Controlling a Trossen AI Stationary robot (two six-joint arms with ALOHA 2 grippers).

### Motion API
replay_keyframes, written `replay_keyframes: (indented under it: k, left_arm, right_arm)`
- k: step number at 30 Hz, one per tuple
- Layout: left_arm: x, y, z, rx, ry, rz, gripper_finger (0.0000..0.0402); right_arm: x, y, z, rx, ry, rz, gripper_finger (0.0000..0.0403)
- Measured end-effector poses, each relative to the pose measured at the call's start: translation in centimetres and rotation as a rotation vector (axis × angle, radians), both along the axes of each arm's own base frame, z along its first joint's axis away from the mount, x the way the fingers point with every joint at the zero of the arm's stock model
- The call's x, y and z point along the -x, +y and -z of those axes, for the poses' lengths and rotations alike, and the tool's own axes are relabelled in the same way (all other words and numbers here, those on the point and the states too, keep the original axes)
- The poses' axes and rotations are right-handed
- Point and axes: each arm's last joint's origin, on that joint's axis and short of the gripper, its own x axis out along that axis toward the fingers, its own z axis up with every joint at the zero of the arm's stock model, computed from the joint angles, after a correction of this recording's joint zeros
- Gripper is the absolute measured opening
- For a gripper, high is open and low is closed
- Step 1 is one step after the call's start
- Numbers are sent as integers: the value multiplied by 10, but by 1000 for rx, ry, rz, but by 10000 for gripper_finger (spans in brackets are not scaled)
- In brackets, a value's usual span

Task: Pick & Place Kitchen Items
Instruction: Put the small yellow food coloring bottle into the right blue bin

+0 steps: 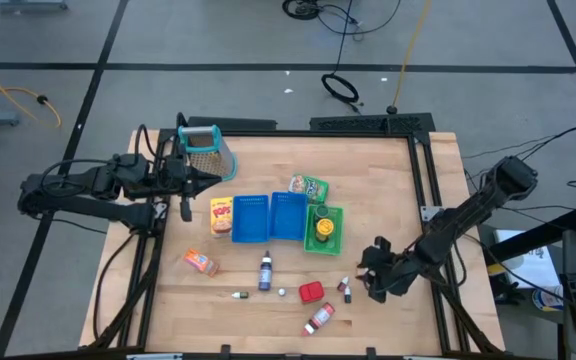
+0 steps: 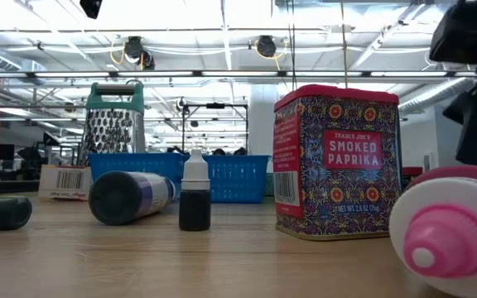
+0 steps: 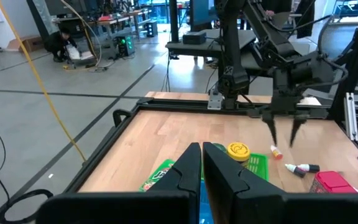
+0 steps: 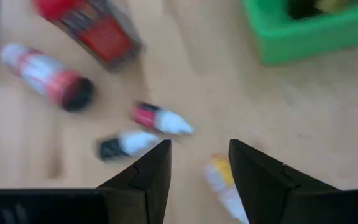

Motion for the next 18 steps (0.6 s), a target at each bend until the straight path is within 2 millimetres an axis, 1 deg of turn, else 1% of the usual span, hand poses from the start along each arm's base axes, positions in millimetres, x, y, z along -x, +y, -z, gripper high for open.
replay_keyframes:
  k: [6, 11, 18]
  left_arm:
    - [0, 0, 0, 0, 0, 0, 21]
    - [0, 0, 0, 0, 0, 0, 21]
    - [0, 0, 0, 0, 0, 0, 21]
  right_arm:
    - [0, -4, 7, 27, 69, -10, 155]
    - [-1, -3, 12, -4, 121, -35, 155]
    - [-3, -2, 20, 45, 138, -47, 155]
